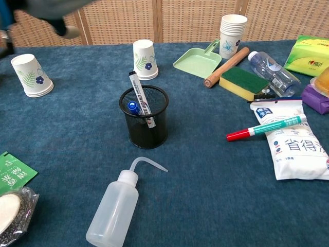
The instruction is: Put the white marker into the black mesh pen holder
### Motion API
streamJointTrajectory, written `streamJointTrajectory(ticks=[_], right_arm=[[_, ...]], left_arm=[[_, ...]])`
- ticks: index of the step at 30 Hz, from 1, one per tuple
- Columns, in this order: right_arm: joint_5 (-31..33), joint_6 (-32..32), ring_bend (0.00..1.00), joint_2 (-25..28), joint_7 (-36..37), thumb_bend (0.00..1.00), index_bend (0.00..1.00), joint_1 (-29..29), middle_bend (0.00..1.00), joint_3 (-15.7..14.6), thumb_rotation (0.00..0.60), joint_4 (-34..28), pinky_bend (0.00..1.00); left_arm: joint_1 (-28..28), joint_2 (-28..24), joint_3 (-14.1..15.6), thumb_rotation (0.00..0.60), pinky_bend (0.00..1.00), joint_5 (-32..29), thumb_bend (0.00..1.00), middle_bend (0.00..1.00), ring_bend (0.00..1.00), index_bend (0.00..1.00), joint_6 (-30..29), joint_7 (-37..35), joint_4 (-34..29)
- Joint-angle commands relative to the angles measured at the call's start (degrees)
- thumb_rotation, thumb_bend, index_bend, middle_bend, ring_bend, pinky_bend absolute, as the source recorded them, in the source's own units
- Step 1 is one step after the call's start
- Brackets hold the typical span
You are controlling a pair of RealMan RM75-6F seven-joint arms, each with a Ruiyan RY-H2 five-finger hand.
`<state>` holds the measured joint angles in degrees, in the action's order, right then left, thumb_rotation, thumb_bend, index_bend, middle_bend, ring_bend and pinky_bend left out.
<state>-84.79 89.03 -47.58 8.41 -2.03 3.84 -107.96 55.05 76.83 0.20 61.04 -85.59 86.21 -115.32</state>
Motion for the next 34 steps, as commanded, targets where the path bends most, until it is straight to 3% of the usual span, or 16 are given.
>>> streamJointTrajectory(ticks=[1, 9, 14, 17, 28, 34], right_arm=[[0.6, -0.5, 0.00, -0.5, -1.3, 0.00, 0.01, 0.3, 0.00, 0.1, 0.600, -0.1, 0.00], [3.1, -1.0, 0.00, -1.7, -4.9, 0.00, 0.01, 1.0, 0.00, 1.0, 0.600, 0.5, 0.00], [3.2, -0.7, 0.00, -2.2, -6.6, 0.00, 0.01, 0.9, 0.00, 1.0, 0.600, 0.4, 0.00], [3.3, -0.4, 0.00, -2.6, -8.1, 0.00, 0.01, 0.8, 0.00, 1.0, 0.600, 0.1, 0.00], [4.8, 0.0, 0.00, -3.8, -11.7, 0.00, 0.03, 1.0, 0.00, 1.6, 0.600, 0.2, 0.00], [5.5, 0.5, 0.00, -4.5, -13.9, 0.00, 0.04, 1.0, 0.00, 1.9, 0.600, 0.1, 0.00]], left_arm=[[-10.0, -8.1, 3.2, 0.600, 0.07, 8.1, 0.28, 0.00, 0.00, 0.03, -7.0, -16.8, -2.6], [-24.3, -14.3, 9.7, 0.600, 0.05, 16.6, 0.28, 0.00, 0.00, 0.03, -15.5, -39.1, -1.4], [-31.1, -15.8, 12.7, 0.600, 0.03, 18.5, 0.28, 0.00, 0.00, 0.03, -17.4, -48.1, 1.8], [-37.0, -15.9, 14.4, 0.600, 0.01, 18.0, 0.28, 0.00, 0.00, 0.03, -19.5, -56.9, 5.3], [-44.7, -16.0, 12.3, 0.600, 0.00, 17.3, 0.28, 0.00, 0.00, 0.03, -18.0, -70.9, 14.3], [-46.1, -16.3, 10.4, 0.600, 0.00, 17.7, 0.28, 0.00, 0.00, 0.03, -15.6, -73.5, 16.0]])
